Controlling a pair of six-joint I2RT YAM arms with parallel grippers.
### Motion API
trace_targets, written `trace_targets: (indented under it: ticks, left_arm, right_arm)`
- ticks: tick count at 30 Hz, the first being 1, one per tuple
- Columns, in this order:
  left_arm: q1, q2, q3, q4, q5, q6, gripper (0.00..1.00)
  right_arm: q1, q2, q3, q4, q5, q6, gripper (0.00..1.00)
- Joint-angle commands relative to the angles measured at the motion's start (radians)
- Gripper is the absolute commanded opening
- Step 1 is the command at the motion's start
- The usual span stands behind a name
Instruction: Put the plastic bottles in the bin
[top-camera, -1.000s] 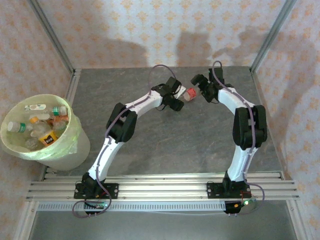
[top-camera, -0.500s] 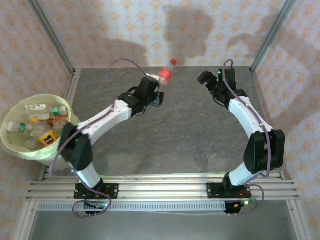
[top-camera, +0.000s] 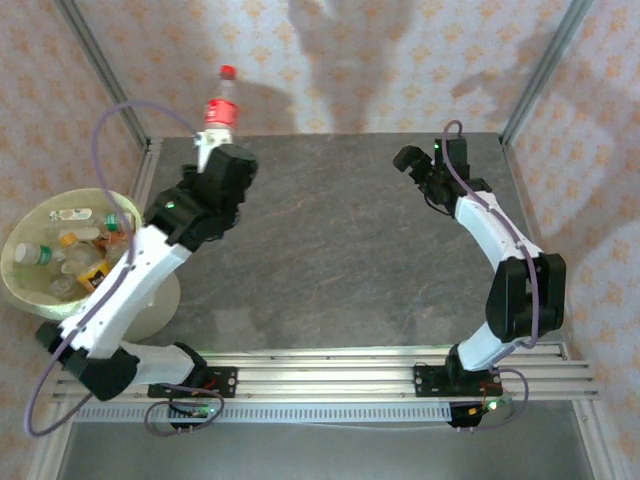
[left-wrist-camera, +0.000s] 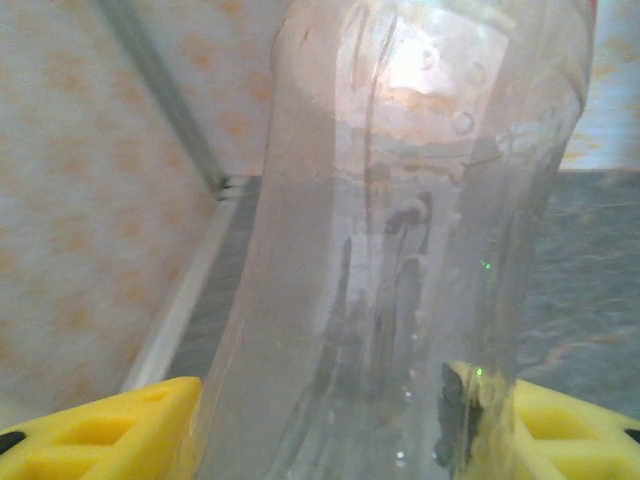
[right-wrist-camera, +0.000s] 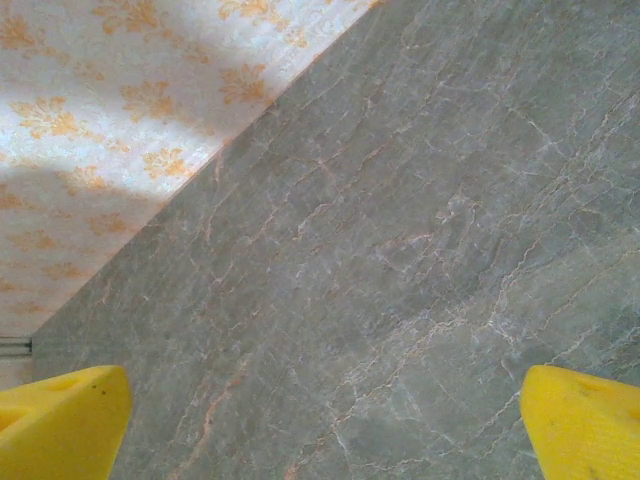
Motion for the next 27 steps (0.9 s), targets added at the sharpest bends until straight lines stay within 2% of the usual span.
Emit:
trace_targets:
  ticks: [1,5,8,10,15,20,24,27]
  left_arm:
    - [0.121,-0.17,-0.027,-0.135,-0.042,-0.026,0.38]
    - [0.195,-0.324,-0.063,-0.211,-0.175,-0.112,0.37]
    - [0.226,-0.38,-0.093,-0.3,-0.283,-0.186,0.37]
    - [0.255,-0.399,-0.108,-0.362,-0.311,-0.234,0.37]
    - [0.354,-0.45,-0.184,-0.421,-0.281,-0.297,0.39]
    - [0.513,-0.487,-0.298,-0.364,-0.136,-0.275,0.4]
    - [0.558,-0.508,-0.353,-0.368,-0.119,-0.295,0.44]
    - [0.572,-0.501,-0.381,-0.381,-0.107,-0.329,0.52]
  right_arm:
    - [-0.006,0.013,0.012,0.011,-0.006,0.007,1.0]
    - [-0.006,0.043,0.035,0.016,-0.028,0.026,1.0]
    - [-0.006,0.069,0.06,0.02,-0.054,0.048,1.0]
    - [-0.006,0.084,0.079,0.021,-0.074,0.059,1.0]
    - [-0.006,0.11,0.106,0.022,-0.107,0.076,1.0]
    - [-0.006,0.12,0.112,0.02,-0.124,0.082,1.0]
    - [-0.006,0.124,0.117,0.008,-0.127,0.069,1.0]
    - [-0.007,0.131,0.123,0.004,-0.13,0.066,1.0]
